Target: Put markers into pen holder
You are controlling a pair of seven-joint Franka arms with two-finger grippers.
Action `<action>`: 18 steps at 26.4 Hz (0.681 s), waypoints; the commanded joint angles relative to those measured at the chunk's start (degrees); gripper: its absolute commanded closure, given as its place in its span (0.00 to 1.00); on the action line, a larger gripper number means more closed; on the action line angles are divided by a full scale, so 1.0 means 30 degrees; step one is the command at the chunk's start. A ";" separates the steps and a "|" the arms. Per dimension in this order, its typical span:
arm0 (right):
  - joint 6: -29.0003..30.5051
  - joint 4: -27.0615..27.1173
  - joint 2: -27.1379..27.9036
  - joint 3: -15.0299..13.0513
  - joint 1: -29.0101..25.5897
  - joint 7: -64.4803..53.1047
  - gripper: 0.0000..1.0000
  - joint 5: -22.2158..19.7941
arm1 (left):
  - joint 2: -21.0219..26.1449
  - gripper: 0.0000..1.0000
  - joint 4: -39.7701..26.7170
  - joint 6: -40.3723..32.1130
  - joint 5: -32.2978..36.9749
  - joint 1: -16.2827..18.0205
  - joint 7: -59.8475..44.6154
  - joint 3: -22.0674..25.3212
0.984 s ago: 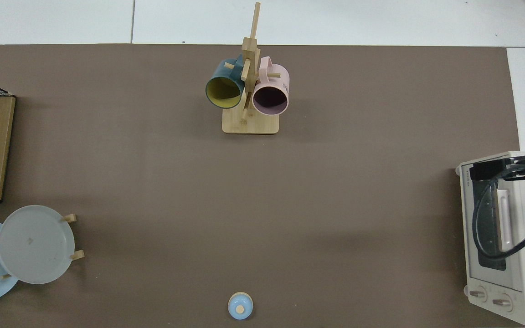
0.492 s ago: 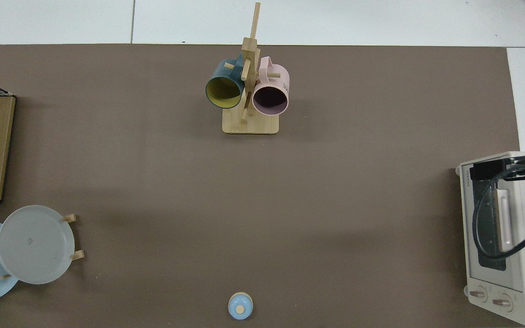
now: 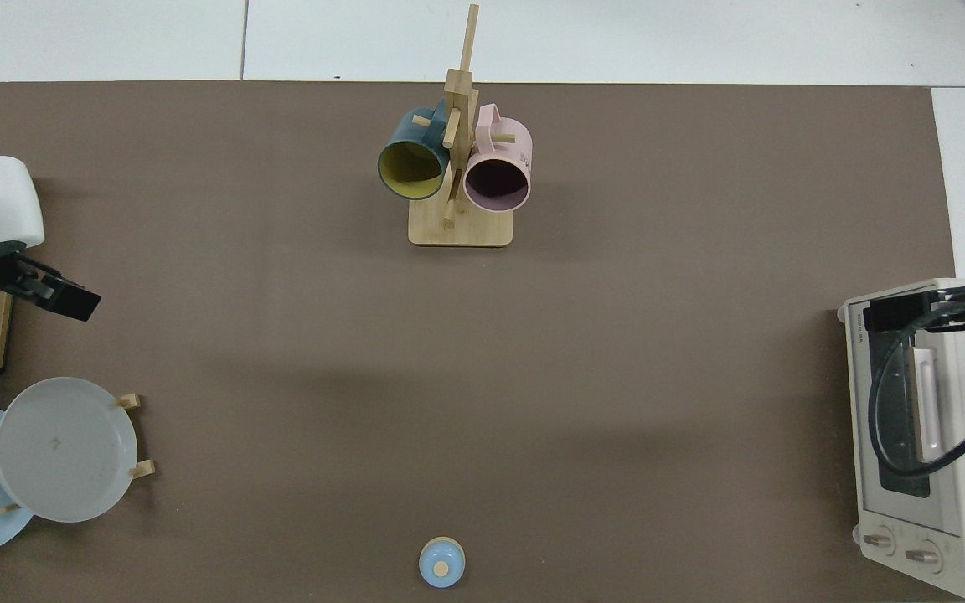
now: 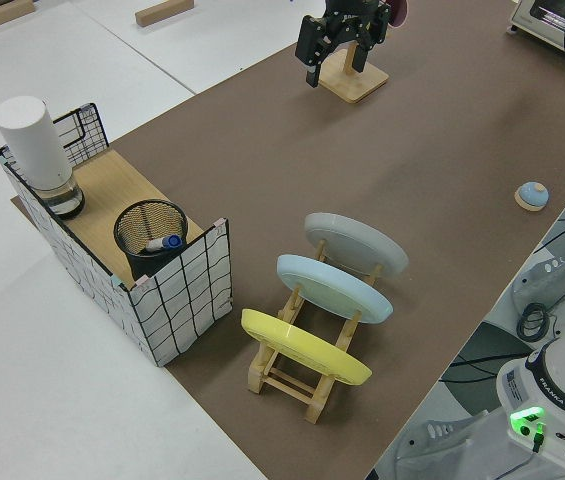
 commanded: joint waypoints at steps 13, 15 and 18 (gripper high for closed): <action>-0.0310 0.0207 -0.0001 0.0054 -0.0220 -0.0646 0.00 0.0339 | -0.0466 0.00 0.0346 -0.0376 -0.1218 0.2693 -0.0954 -0.2401; -0.0310 0.0207 -0.0001 0.0054 -0.0220 -0.0646 0.00 0.0339 | -0.0524 0.00 0.0436 -0.0407 -0.1131 0.2663 -0.0954 -0.2430; -0.0310 0.0207 -0.0001 0.0054 -0.0220 -0.0646 0.00 0.0339 | -0.0496 0.00 0.0990 -0.0727 -0.0984 0.2546 -0.1041 -0.2430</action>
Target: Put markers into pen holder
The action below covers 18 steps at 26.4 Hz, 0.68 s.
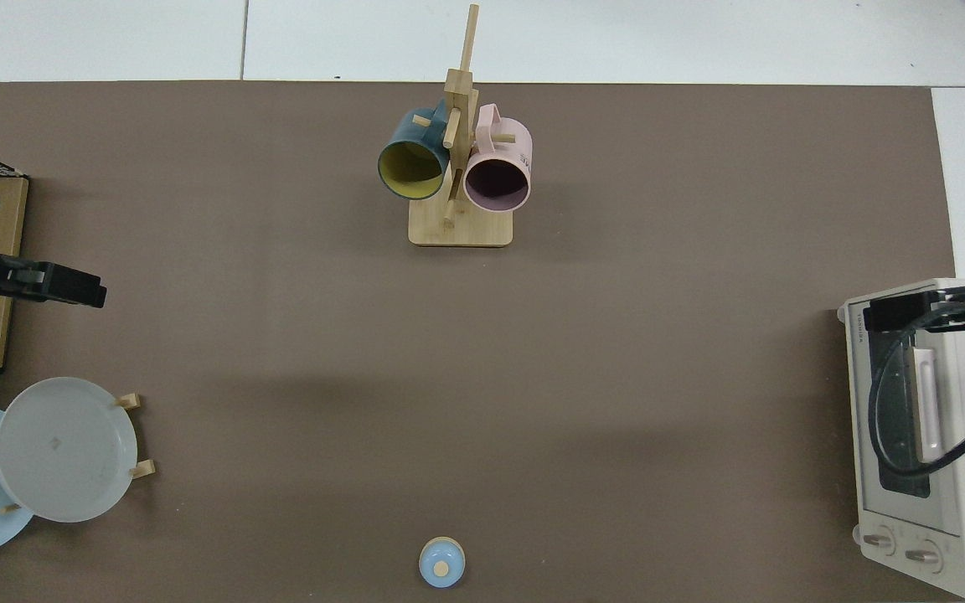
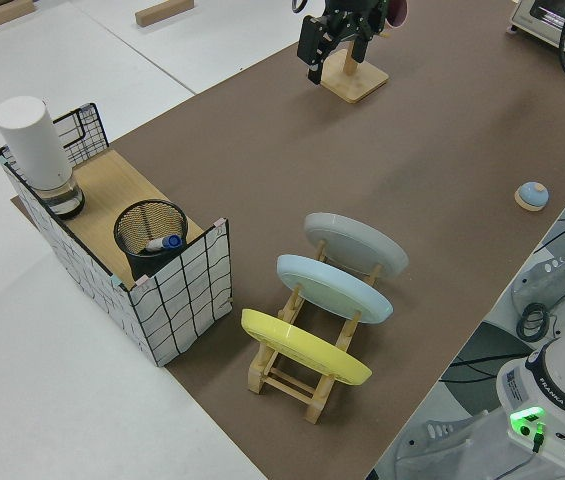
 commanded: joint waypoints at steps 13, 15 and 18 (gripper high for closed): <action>-0.0310 0.0205 -0.0001 0.0054 -0.0220 -0.0645 0.00 0.0339 | -0.0455 0.00 0.0232 -0.1045 0.0171 -0.0252 -0.2047 -0.0297; -0.0310 0.0205 0.0028 0.0054 -0.0220 -0.0645 0.00 0.0339 | -0.0426 0.00 0.0231 -0.1044 0.0171 -0.0252 -0.2018 -0.0268; -0.0310 0.0205 -0.0001 0.0054 -0.0220 -0.0645 0.00 0.0339 | -0.0426 0.00 0.0231 -0.1044 0.0229 -0.0223 -0.1959 -0.0239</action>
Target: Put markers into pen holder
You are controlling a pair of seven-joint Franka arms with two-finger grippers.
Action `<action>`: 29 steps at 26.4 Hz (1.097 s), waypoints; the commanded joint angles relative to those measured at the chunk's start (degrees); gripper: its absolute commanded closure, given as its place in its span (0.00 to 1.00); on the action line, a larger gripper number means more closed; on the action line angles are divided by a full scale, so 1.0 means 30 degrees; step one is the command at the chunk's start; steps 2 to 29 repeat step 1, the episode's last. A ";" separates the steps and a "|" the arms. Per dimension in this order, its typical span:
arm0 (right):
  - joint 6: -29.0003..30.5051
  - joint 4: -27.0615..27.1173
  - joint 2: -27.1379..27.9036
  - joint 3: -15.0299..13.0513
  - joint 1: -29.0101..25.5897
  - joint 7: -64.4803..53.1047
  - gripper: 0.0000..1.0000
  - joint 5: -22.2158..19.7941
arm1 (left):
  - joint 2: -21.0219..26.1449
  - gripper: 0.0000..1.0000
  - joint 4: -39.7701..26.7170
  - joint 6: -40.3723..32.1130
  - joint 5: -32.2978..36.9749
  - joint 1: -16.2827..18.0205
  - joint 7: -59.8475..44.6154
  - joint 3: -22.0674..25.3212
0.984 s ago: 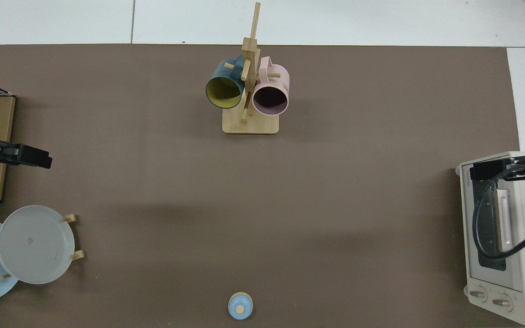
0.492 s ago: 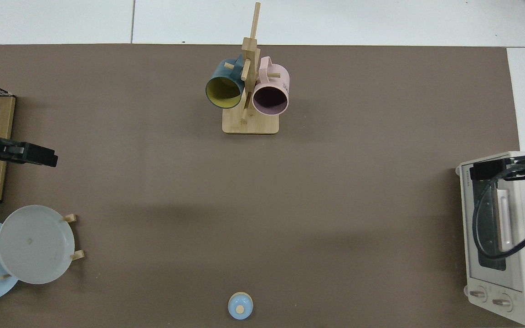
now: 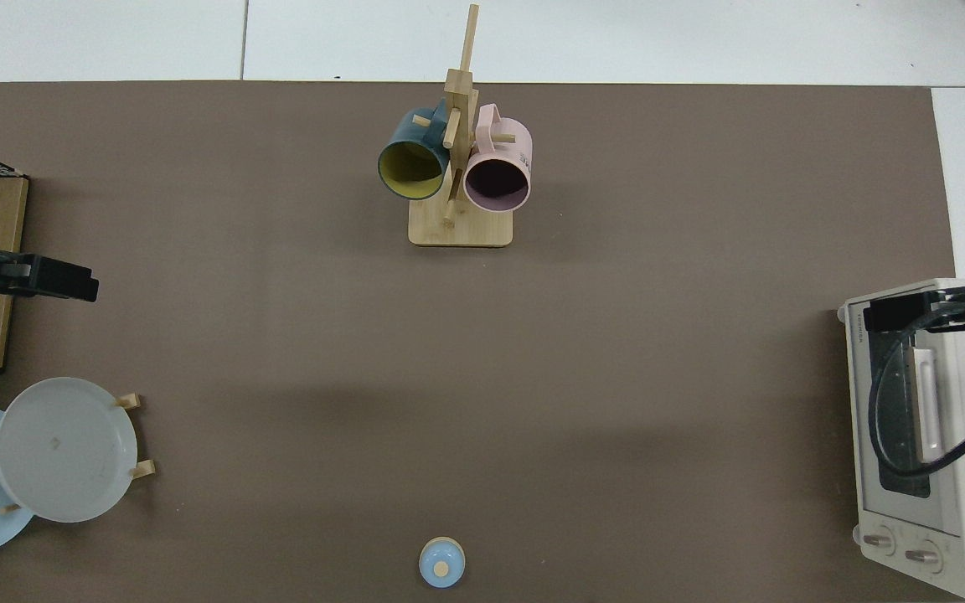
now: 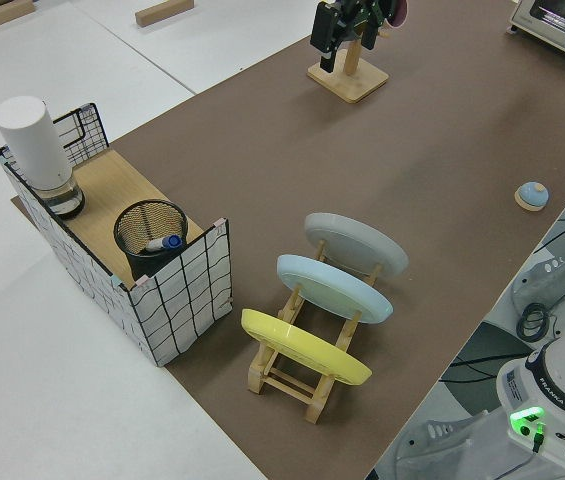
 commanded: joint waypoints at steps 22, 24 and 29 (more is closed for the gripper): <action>-0.0310 0.0204 -0.0001 0.0054 -0.0220 -0.0645 0.00 0.0338 | -0.0268 0.00 -0.0346 -0.0113 0.0215 -0.0171 -0.0267 0.0136; -0.0310 0.0204 -0.0001 0.0054 -0.0220 -0.0645 0.00 0.0338 | -0.0268 0.00 -0.0346 -0.0113 0.0215 -0.0171 -0.0267 0.0136; -0.0310 0.0204 -0.0001 0.0054 -0.0220 -0.0645 0.00 0.0338 | -0.0268 0.00 -0.0346 -0.0113 0.0215 -0.0171 -0.0267 0.0136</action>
